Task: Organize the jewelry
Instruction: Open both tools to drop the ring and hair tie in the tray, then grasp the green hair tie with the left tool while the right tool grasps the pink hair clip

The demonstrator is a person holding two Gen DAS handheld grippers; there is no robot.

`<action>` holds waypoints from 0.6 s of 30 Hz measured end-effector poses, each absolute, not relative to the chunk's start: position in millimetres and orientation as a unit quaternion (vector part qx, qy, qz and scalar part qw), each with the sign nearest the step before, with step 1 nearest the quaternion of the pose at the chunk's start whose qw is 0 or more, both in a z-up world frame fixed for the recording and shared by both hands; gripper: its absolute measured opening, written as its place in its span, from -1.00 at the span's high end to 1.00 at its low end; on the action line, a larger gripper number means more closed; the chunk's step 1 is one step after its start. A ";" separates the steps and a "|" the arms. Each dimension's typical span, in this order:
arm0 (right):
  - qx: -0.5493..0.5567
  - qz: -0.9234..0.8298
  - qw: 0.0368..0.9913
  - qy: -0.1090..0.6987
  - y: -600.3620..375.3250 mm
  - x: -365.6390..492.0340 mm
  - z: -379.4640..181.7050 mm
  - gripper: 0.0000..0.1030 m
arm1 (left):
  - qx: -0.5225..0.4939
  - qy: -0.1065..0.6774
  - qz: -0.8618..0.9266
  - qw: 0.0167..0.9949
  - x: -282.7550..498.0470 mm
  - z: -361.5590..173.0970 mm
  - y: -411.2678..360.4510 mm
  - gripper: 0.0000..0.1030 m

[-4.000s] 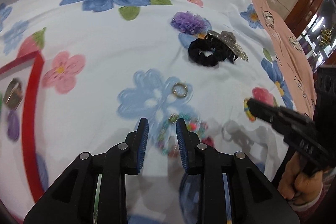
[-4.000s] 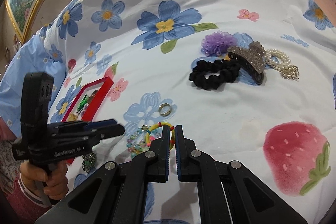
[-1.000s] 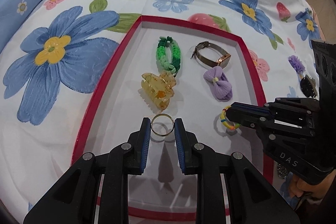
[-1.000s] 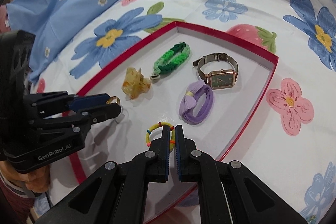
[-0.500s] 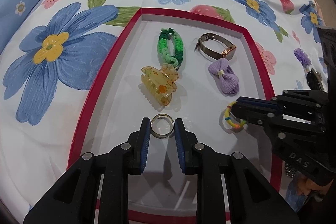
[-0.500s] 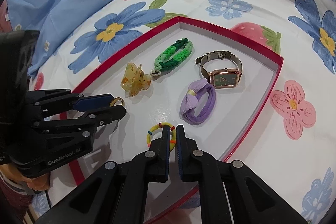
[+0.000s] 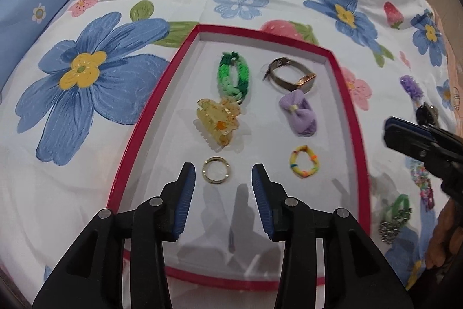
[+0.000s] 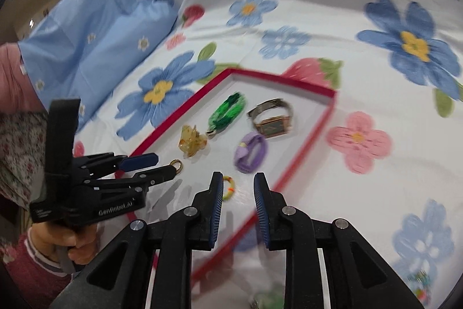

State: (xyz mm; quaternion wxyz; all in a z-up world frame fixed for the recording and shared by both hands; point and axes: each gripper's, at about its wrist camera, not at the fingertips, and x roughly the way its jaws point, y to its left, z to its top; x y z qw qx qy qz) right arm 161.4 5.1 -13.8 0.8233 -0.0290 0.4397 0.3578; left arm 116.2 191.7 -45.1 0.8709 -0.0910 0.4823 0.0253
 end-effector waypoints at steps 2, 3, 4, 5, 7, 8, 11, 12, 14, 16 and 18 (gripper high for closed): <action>-0.013 0.344 0.831 0.436 -17.0 157.1 -6.6 0.52 | -0.093 0.477 0.020 0.874 113.3 -39.8 188.1 0.24; -0.007 0.340 0.835 0.434 -25.8 155.2 -4.2 0.52 | -0.094 0.475 0.016 0.875 111.2 -36.3 184.7 0.24; -0.003 0.335 0.838 0.432 -34.2 153.2 -2.3 0.52 | -0.095 0.471 0.012 0.877 107.5 -32.2 180.7 0.24; 0.002 0.325 0.842 0.431 -46.6 150.1 -0.1 0.52 | -0.095 0.468 0.006 0.879 103.5 -28.0 175.8 0.24; 0.010 0.312 0.847 0.430 -65.9 145.3 1.5 0.52 | -0.096 0.462 -0.007 0.882 97.9 -21.1 166.4 0.24; 0.015 0.304 0.850 0.431 -76.3 142.6 1.2 0.52 | -0.097 0.460 -0.012 0.882 95.6 -19.1 163.3 0.24; 0.028 0.283 0.856 0.433 -105.3 134.6 -0.5 0.52 | -0.098 0.456 -0.036 0.884 87.0 -11.2 145.9 0.24; 0.031 0.277 0.857 0.433 -113.6 132.1 -1.1 0.52 | -0.097 0.455 -0.042 0.884 84.6 -9.6 140.7 0.24; 0.041 0.259 0.862 0.434 -136.1 125.9 -2.6 0.52 | -0.095 0.455 -0.059 0.883 80.2 -5.9 127.0 0.24; 0.051 0.244 0.865 0.434 -154.5 122.2 -3.9 0.52 | -0.091 0.455 -0.073 0.883 77.4 -3.0 115.6 0.24; 0.061 0.226 0.870 0.434 -175.5 118.3 -4.7 0.52 | -0.084 0.454 -0.084 0.883 76.0 -0.5 102.9 0.24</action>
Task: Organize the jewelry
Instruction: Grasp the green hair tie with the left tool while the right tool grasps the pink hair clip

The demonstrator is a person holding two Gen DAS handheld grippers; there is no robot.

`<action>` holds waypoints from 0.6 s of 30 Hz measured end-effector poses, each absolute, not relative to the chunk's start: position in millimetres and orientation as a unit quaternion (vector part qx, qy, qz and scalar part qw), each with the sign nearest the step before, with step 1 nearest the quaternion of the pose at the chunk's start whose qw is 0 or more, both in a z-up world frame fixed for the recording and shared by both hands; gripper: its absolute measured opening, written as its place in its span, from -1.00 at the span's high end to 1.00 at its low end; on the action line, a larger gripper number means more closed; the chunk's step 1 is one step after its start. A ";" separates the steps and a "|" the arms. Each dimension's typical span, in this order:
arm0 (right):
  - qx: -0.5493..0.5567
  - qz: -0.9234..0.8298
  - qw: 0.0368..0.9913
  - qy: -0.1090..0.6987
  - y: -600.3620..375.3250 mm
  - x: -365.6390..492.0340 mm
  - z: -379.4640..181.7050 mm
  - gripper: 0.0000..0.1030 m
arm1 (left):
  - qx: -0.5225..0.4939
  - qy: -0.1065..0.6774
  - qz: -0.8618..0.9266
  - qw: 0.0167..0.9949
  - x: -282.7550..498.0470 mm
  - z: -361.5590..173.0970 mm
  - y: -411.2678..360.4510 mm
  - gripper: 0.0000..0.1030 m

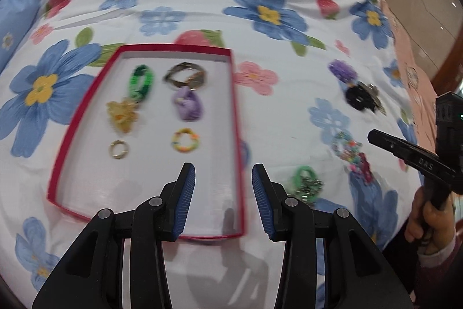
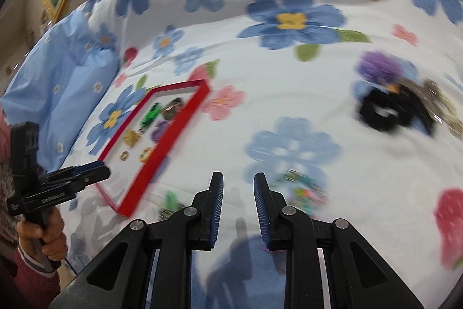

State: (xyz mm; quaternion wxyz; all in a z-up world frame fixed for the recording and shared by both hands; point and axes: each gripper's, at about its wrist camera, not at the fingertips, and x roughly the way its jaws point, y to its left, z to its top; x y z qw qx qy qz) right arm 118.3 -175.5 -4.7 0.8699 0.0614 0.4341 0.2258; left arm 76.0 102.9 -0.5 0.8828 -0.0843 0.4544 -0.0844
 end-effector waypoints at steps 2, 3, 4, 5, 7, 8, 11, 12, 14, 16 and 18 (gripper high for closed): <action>0.072 0.206 0.875 0.433 -196.7 114.2 -4.5 0.52 | -0.077 0.454 -0.098 0.882 76.1 1.9 89.6 0.24; 0.075 0.200 0.876 0.432 -203.3 112.9 -4.4 0.52 | -0.073 0.454 -0.102 0.882 76.5 2.5 85.3 0.24; 0.079 0.194 0.877 0.431 -210.6 111.1 -4.4 0.52 | -0.068 0.455 -0.107 0.882 77.3 3.1 79.2 0.24; 0.084 0.187 0.879 0.431 -219.5 108.9 -4.5 0.52 | -0.064 0.456 -0.113 0.881 78.6 2.9 73.5 0.24; 0.088 0.180 0.880 0.431 -229.1 104.5 -5.8 0.52 | -0.056 0.460 -0.120 0.878 82.1 1.1 64.5 0.24; 0.090 0.178 0.880 0.432 -232.4 102.5 -6.9 0.52 | -0.054 0.461 -0.123 0.877 83.9 -0.3 60.4 0.24; 0.097 0.175 0.878 0.434 -240.0 99.7 -10.7 0.52 | -0.049 0.469 -0.129 0.873 89.2 -4.0 50.8 0.24; 0.099 0.174 0.878 0.435 -241.0 98.2 -11.9 0.52 | -0.047 0.470 -0.132 0.872 90.4 -4.3 47.4 0.24; 0.103 0.175 0.876 0.437 -243.8 96.3 -15.1 0.52 | -0.043 0.471 -0.138 0.870 91.3 -4.2 41.1 0.24; 0.102 0.175 0.875 0.439 -243.5 95.5 -17.0 0.52 | -0.036 0.471 -0.143 0.870 92.6 -4.0 32.7 0.24; 0.102 0.178 0.873 0.443 -242.6 94.9 -20.2 0.52 | -0.034 0.474 -0.145 0.868 93.8 -5.5 27.8 0.24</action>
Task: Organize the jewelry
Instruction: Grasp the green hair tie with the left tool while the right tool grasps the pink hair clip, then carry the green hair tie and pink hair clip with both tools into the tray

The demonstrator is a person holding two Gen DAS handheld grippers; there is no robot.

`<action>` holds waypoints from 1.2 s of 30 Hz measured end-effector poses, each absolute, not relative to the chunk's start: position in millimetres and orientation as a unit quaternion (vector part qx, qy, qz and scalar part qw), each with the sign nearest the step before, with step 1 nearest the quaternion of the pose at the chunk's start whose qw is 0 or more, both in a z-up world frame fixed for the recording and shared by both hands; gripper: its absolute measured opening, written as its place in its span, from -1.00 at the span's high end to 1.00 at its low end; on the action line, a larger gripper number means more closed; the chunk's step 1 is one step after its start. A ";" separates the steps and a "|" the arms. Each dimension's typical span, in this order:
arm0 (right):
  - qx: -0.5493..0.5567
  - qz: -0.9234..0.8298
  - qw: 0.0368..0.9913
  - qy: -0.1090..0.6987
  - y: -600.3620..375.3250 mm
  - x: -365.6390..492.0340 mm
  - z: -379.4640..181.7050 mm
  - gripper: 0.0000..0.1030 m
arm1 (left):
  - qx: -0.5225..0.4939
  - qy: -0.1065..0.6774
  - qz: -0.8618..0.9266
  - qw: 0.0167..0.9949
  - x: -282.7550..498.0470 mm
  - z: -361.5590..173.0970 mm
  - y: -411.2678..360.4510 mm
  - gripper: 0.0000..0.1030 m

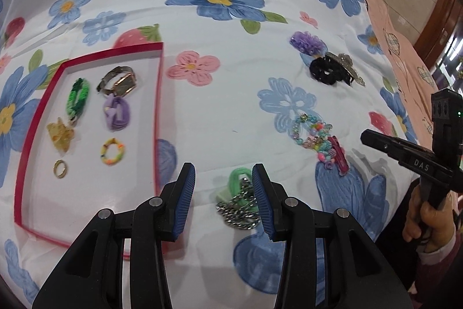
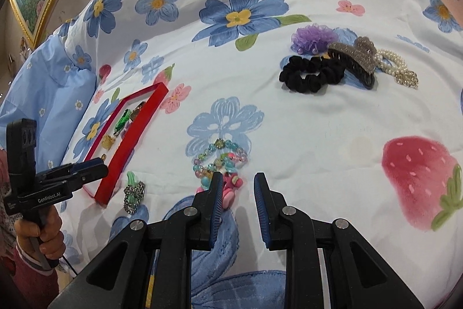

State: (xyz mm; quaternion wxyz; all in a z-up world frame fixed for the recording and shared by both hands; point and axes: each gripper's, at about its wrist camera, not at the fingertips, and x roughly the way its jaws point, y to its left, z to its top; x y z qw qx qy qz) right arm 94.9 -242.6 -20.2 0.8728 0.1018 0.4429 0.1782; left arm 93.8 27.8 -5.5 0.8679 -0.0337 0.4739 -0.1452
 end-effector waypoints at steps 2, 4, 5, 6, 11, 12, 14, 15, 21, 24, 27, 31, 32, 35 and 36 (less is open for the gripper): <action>0.102 0.186 0.868 0.448 -238.6 93.3 -23.9 0.52 | -0.031 0.478 -0.148 0.866 95.9 -8.4 22.4 0.24; 0.097 0.195 0.864 0.453 -232.2 91.6 -26.7 0.52 | -0.028 0.482 -0.147 0.863 98.1 -13.1 18.1 0.24; 0.095 0.200 0.862 0.456 -228.4 90.7 -28.6 0.50 | -0.028 0.485 -0.148 0.861 99.2 -15.5 16.9 0.24; 0.094 0.201 0.861 0.458 -225.3 90.4 -30.4 0.40 | -0.029 0.489 -0.148 0.859 100.7 -18.3 15.9 0.24; 0.087 0.202 0.853 0.474 -212.8 94.1 -42.6 0.25 | -0.037 0.504 -0.154 0.849 110.3 -30.2 13.9 0.24; 0.088 0.204 0.851 0.476 -211.8 95.0 -43.9 0.25 | -0.041 0.506 -0.157 0.847 111.8 -32.5 13.9 0.24; 0.085 0.205 0.849 0.479 -209.0 96.4 -47.8 0.25 | -0.050 0.512 -0.170 0.840 116.5 -38.7 12.7 0.26; 0.081 0.203 0.849 0.481 -207.6 96.7 -49.6 0.35 | -0.055 0.515 -0.175 0.837 118.5 -41.6 12.1 0.55; 0.081 0.192 0.856 0.473 -216.1 94.6 -48.7 0.82 | -0.062 0.497 -0.180 0.847 112.4 -32.3 13.9 0.90; 0.080 0.193 0.863 0.459 -221.1 91.4 -39.5 0.82 | -0.064 0.477 -0.182 0.857 104.0 -15.1 17.0 0.91; 0.088 0.199 0.870 0.443 -224.6 88.3 -27.9 0.82 | -0.067 0.448 -0.192 0.870 92.9 9.2 20.2 0.91; 0.092 0.206 0.878 0.422 -225.7 83.1 -11.1 0.82 | -0.063 0.412 -0.201 0.886 78.2 41.2 22.7 0.91; 0.092 0.208 0.879 0.419 -225.1 82.5 -7.7 0.82 | -0.063 0.407 -0.202 0.889 76.2 46.3 23.9 0.91; 0.090 0.214 0.882 0.410 -220.7 80.4 0.1 0.82 | -0.064 0.393 -0.198 0.895 69.7 59.4 28.7 0.91; 0.090 0.216 0.882 0.408 -219.3 79.6 2.1 0.82 | -0.065 0.390 -0.196 0.897 67.7 62.6 31.0 0.91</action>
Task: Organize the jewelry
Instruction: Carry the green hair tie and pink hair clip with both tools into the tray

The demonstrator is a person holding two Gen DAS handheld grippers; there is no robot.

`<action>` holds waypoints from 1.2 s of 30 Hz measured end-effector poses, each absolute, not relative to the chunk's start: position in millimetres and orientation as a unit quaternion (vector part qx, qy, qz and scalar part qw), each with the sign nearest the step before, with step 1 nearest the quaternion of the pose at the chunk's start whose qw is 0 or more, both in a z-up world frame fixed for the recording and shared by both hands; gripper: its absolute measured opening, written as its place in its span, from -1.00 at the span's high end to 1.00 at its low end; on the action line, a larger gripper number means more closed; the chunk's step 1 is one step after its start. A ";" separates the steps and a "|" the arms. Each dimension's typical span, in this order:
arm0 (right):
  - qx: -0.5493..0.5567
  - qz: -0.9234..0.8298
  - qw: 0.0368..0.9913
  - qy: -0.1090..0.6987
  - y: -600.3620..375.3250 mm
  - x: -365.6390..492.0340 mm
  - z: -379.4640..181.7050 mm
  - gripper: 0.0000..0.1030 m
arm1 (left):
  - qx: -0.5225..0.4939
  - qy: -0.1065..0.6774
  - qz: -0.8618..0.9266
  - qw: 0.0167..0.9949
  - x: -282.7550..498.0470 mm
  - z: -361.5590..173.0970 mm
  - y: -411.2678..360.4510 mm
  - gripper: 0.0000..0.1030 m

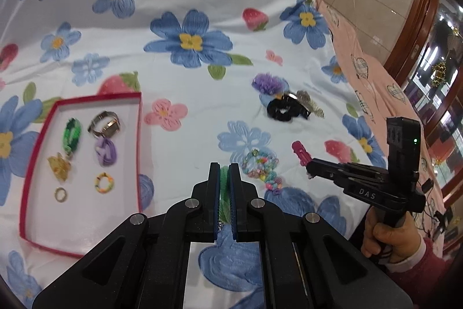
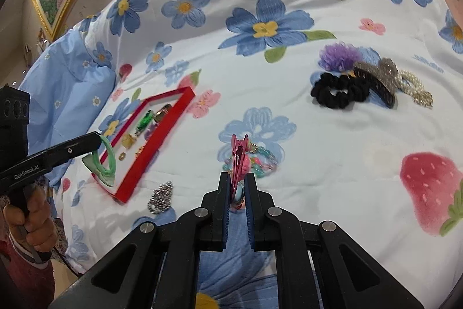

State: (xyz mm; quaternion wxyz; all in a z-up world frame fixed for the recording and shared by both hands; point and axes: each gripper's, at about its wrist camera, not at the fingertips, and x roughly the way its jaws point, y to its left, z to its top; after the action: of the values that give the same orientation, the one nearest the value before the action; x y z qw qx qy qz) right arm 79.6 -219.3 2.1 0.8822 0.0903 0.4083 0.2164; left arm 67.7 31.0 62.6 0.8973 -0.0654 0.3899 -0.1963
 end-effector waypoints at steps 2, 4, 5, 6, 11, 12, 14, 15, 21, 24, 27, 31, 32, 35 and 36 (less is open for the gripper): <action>0.091 0.223 0.881 0.406 -214.9 78.6 5.5 0.82 | -0.068 0.385 -0.192 0.900 63.5 66.4 36.1 0.91; 0.089 0.229 0.880 0.406 -209.5 79.2 6.7 0.82 | -0.072 0.383 -0.185 0.902 60.5 67.4 42.7 0.91; 0.088 0.232 0.880 0.406 -206.1 79.2 7.2 0.82 | -0.074 0.382 -0.182 0.903 59.0 67.1 45.3 0.91; 0.087 0.234 0.879 0.406 -203.8 78.8 7.9 0.82 | -0.078 0.382 -0.178 0.903 57.8 66.3 49.2 0.91; 0.072 0.253 0.875 0.405 -182.0 78.3 11.7 0.82 | -0.102 0.383 -0.153 0.905 53.7 59.6 73.7 0.91; 0.070 0.257 0.875 0.405 -178.2 78.3 11.9 0.82 | -0.106 0.383 -0.148 0.905 53.3 57.8 78.4 0.91; 0.064 0.267 0.872 0.406 -166.8 79.1 12.6 0.82 | -0.113 0.383 -0.137 0.906 52.1 54.9 87.8 0.91; 0.061 0.271 0.871 0.406 -162.3 79.2 12.5 0.82 | -0.117 0.384 -0.132 0.906 51.4 53.2 93.6 0.91; 0.044 0.301 0.860 0.410 -126.2 82.5 10.9 0.82 | -0.141 0.387 -0.102 0.905 49.0 42.2 122.1 0.91; 0.035 0.315 0.854 0.413 -108.0 84.2 9.3 0.82 | -0.153 0.389 -0.086 0.904 48.2 35.9 137.4 0.91; 0.028 0.328 0.848 0.416 -91.0 86.9 8.3 0.82 | -0.162 0.389 -0.073 0.904 46.9 31.3 149.7 0.91; 0.018 0.344 0.842 0.416 -68.9 92.2 8.9 0.82 | -0.175 0.391 -0.056 0.902 48.8 24.2 166.0 0.91; 0.015 0.348 0.840 0.417 -62.2 94.4 8.8 0.82 | -0.180 0.391 -0.053 0.901 49.3 22.1 170.3 0.91; 0.012 0.357 0.835 0.419 -49.0 99.5 7.2 0.82 | -0.189 0.390 -0.043 0.900 50.8 16.8 181.0 0.91; 0.010 0.360 0.833 0.420 -43.5 101.6 6.2 0.82 | -0.192 0.391 -0.040 0.899 51.4 15.6 183.9 0.91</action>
State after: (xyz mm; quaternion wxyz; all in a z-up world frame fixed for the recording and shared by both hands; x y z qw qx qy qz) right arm 101.6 -43.5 6.2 0.8327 0.0098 0.4203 0.3603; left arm 51.4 183.9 15.6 0.8994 -0.1921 0.3906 -0.0404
